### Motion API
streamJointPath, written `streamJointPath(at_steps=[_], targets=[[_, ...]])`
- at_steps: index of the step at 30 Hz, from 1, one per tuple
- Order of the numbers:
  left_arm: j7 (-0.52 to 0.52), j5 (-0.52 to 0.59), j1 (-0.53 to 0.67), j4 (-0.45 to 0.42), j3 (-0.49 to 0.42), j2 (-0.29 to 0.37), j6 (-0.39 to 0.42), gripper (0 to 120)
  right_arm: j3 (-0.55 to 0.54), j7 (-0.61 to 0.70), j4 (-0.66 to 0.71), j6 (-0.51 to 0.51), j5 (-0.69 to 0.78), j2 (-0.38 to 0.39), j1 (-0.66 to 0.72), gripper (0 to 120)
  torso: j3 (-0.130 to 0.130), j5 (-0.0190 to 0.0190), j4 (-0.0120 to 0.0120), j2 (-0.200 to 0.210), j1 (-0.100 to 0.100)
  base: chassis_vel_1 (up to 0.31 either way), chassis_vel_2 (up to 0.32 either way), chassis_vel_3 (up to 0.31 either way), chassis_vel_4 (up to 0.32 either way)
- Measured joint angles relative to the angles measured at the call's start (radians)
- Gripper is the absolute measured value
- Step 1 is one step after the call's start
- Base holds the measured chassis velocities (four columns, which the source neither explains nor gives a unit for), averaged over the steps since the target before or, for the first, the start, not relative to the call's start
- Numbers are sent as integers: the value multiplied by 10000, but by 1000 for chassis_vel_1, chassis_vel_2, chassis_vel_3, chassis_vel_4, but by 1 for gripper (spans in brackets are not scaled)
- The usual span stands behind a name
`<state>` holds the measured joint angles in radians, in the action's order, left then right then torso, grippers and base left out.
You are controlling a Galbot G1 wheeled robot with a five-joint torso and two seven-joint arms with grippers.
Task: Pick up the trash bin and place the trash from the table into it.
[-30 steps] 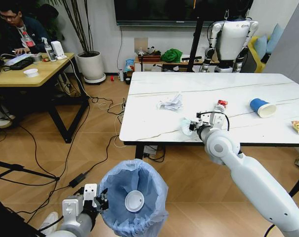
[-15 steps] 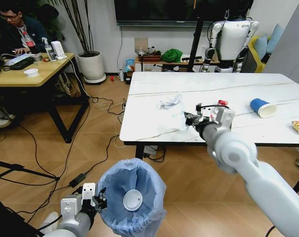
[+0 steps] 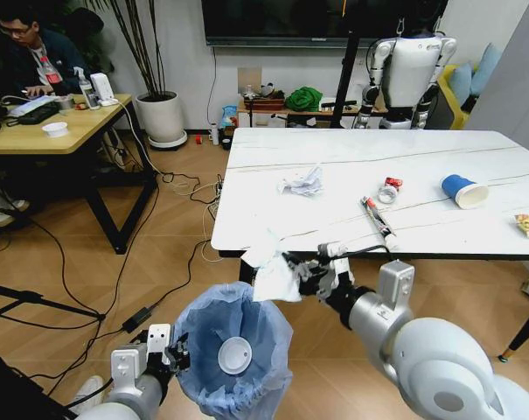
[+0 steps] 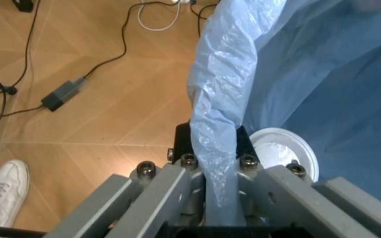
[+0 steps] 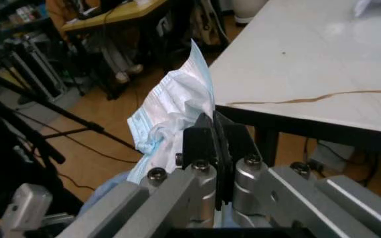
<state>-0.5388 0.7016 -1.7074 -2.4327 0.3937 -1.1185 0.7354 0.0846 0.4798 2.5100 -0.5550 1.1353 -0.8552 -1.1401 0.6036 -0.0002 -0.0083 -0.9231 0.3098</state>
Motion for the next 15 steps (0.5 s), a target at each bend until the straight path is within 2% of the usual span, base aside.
streamJointPath(at_steps=[6, 15], targets=[[-52, -57, 84, 81, -246, -19, 0, 0, -1170, -991, -31, 120, -1013, -15, -21, 0, 0, 2, -1, 0, 0, 0, 0, 0, 0], [-59, -93, 221, 93, -420, -16, -1, 0, -2384, -1129, -432, 43, -1808, -95, 98, 0, 1, 2, 0, 0, 1, 0, 0, 0, 0]])
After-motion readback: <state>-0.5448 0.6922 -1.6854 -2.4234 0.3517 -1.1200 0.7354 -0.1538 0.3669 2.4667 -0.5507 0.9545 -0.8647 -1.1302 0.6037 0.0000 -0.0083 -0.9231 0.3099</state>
